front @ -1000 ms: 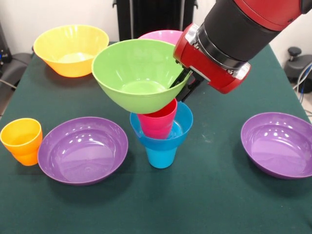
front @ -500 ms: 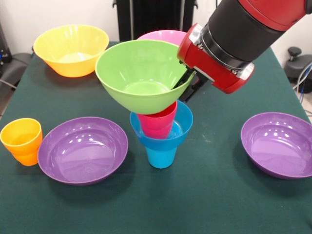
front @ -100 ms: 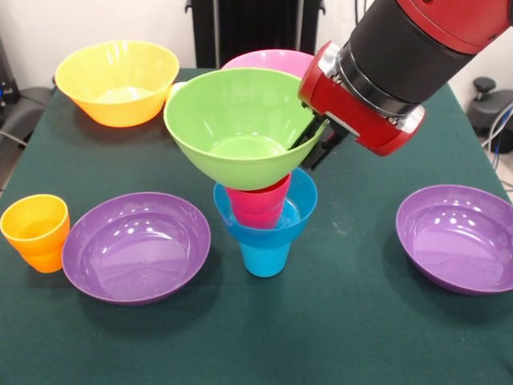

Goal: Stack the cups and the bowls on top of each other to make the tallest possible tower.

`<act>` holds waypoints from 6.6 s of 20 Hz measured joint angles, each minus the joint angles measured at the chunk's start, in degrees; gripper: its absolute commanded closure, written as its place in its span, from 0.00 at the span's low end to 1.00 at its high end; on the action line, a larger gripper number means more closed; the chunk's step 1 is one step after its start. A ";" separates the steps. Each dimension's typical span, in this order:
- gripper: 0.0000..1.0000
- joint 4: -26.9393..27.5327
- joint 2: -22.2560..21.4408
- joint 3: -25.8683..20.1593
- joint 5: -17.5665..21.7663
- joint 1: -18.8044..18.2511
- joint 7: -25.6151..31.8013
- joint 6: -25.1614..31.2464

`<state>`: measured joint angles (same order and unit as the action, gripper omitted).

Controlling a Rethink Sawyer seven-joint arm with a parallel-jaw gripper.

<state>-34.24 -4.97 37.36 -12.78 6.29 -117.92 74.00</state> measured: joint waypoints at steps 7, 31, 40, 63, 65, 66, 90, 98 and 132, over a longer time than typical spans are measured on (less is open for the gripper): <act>1.00 0.00 0.04 0.00 -0.14 0.49 0.00 -0.02; 1.00 -0.09 0.04 0.00 -0.27 0.59 -0.01 -5.68; 1.00 -0.82 0.04 0.00 -0.28 0.68 -0.01 -6.62; 1.00 -5.07 -0.78 -0.02 -0.40 1.54 -0.01 -6.63; 1.00 -5.18 -0.82 -0.02 -0.50 1.55 -0.01 -6.64; 1.00 -5.21 -0.84 -0.02 -0.52 1.56 -0.01 -6.69; 1.00 -5.32 -0.90 -0.02 -0.66 1.93 -0.02 -7.02; 1.00 -5.33 -0.90 -0.02 -0.70 2.08 -0.02 -7.02; 1.00 -6.98 -1.88 -0.03 -0.71 2.39 -0.04 -7.02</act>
<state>-41.22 -6.85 37.32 -13.49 8.69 -117.96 66.97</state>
